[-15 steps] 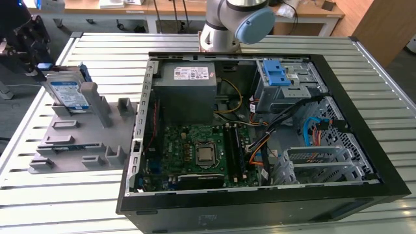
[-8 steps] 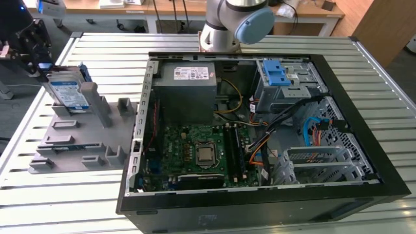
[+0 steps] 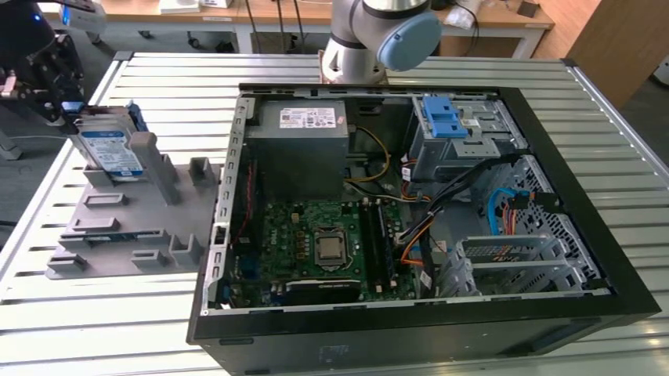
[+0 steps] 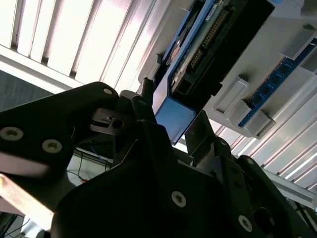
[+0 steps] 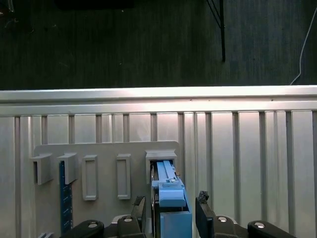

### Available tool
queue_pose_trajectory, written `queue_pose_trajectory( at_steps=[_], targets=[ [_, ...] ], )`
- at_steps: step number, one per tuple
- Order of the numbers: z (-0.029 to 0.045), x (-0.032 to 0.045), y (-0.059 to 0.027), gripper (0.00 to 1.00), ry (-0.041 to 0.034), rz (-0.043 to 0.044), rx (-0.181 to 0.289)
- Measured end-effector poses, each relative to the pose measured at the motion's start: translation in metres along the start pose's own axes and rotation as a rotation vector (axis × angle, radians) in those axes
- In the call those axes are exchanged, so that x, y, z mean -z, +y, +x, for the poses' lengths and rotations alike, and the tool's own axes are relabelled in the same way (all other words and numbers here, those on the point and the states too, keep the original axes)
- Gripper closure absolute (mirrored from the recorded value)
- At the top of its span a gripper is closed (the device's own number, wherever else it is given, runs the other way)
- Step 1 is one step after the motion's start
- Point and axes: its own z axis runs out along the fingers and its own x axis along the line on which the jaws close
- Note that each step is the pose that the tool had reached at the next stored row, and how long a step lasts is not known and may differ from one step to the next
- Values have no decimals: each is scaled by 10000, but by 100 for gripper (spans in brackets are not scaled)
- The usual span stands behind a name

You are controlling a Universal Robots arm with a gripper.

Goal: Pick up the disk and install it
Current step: 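Pick up the disk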

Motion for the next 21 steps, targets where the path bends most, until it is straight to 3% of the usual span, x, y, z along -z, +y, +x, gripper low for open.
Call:
queue_pose_trajectory(
  at_steps=[5, 21],
  targets=[
    [3, -65, -3, 48, -1, -7, 168],
    [18, -98, -15, 48, -2, -18, 154]
  ],
)
